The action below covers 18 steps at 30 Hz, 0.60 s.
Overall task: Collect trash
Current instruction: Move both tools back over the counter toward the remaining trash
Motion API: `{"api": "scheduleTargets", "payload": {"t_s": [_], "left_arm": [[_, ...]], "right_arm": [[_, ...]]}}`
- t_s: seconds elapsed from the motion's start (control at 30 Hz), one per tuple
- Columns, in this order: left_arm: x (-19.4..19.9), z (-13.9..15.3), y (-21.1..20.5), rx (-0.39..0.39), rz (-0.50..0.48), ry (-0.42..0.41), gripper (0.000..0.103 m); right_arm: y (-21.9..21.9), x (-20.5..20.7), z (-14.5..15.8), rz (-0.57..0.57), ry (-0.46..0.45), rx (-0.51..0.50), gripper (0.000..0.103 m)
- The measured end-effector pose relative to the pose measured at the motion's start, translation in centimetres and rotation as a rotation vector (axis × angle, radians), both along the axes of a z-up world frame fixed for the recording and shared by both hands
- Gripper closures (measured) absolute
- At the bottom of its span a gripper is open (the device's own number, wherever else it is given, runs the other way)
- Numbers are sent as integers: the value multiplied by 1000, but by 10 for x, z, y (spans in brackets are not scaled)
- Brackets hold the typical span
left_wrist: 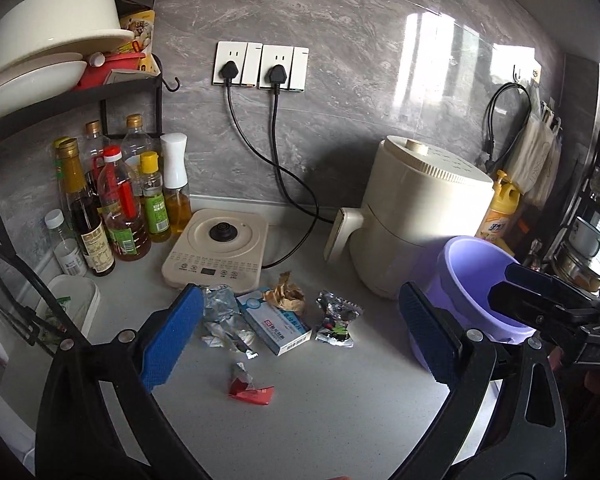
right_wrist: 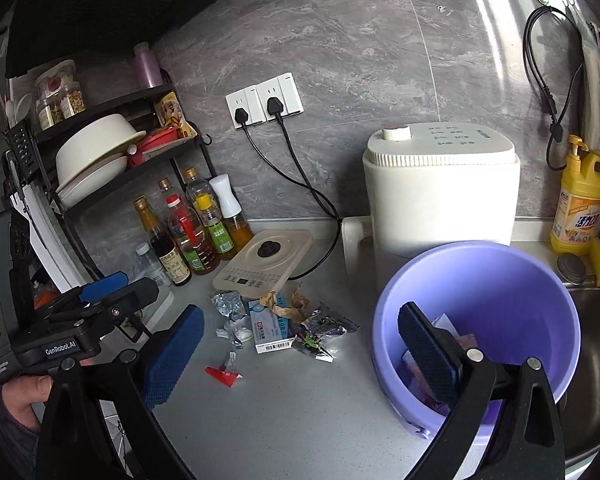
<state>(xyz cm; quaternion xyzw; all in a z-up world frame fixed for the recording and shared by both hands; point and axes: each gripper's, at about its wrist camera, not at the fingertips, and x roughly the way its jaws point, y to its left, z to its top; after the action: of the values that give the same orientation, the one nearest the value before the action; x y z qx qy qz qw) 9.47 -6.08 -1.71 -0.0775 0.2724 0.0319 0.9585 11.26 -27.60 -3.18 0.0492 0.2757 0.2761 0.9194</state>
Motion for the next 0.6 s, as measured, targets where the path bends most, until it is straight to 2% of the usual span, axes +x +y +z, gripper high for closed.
{"api": "scheduleTargets", "payload": {"t_s": [0.2, 0.33, 0.6], "left_arm": [[-4, -10, 39, -5, 30, 33, 6], [-5, -21, 64, -37, 47, 56, 6], [-1, -43, 92, -64, 22, 98, 6]], "right_arm": [[48, 10, -8, 49, 31, -32, 8], [74, 15, -15, 71, 47, -67, 8], [111, 24, -42, 66, 118, -126, 8]]}}
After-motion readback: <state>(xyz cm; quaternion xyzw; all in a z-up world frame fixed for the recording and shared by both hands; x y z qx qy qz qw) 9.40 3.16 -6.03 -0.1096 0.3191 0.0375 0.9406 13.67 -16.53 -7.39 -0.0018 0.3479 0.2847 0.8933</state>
